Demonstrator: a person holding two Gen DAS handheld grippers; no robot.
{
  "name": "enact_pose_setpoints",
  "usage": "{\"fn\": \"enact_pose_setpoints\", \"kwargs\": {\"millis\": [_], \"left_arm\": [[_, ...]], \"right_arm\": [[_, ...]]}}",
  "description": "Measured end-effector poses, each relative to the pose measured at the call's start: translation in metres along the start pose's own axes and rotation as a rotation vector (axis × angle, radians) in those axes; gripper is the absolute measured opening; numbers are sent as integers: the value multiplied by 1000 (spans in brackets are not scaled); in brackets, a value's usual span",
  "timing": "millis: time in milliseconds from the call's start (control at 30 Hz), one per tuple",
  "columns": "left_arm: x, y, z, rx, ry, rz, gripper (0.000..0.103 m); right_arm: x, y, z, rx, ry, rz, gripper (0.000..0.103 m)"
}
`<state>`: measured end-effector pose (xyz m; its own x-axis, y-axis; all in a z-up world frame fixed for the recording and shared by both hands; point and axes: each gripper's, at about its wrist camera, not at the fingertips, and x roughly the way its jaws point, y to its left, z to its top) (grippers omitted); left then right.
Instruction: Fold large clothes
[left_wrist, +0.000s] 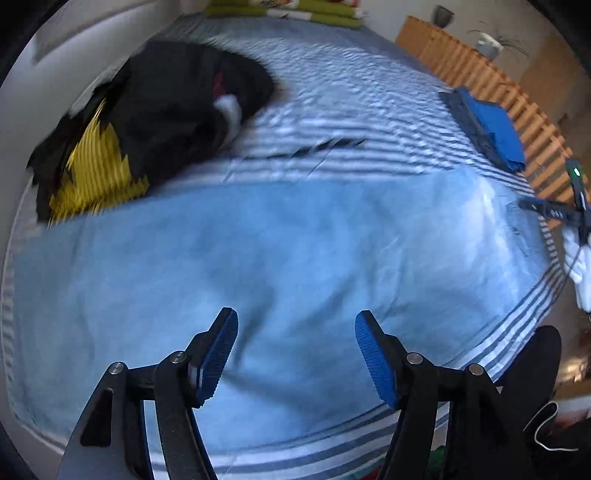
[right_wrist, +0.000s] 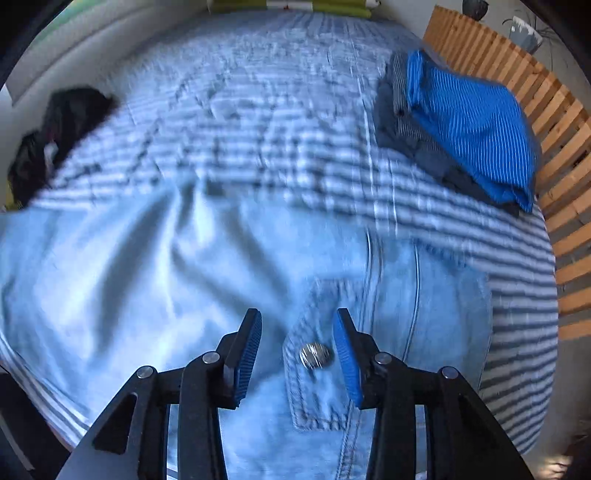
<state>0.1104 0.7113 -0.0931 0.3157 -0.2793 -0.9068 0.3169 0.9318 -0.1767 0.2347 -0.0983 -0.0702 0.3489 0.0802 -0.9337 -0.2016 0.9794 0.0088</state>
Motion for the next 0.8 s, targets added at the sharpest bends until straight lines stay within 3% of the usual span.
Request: {"fn": "enact_pose_setpoints", "kwargs": {"millis": [133, 267, 367, 400, 433, 533, 633, 800], "left_arm": [[7, -51, 49, 117, -26, -80, 72], [39, -99, 90, 186, -20, -147, 72], [60, -116, 112, 196, -7, -169, 72], [66, -120, 118, 193, -2, -171, 72], [73, -123, 124, 194, 9, -182, 72], [92, -132, 138, 211, 35, -199, 72], [108, -147, 148, 244, 54, -238, 72], [132, -189, 156, 349, 72, -285, 72]], "right_arm": [[9, 23, 41, -65, -53, 46, 54], [46, 42, 66, -133, -49, 18, 55], [86, 32, 70, -81, 28, 98, 54], [91, 30, 66, -65, 43, 127, 39], [91, 31, 59, -66, 47, 168, 18], [79, 43, 31, -129, 15, 138, 3], [61, 48, 0, -164, -19, 136, 2], [42, 39, -28, -121, -73, 129, 1]]}}
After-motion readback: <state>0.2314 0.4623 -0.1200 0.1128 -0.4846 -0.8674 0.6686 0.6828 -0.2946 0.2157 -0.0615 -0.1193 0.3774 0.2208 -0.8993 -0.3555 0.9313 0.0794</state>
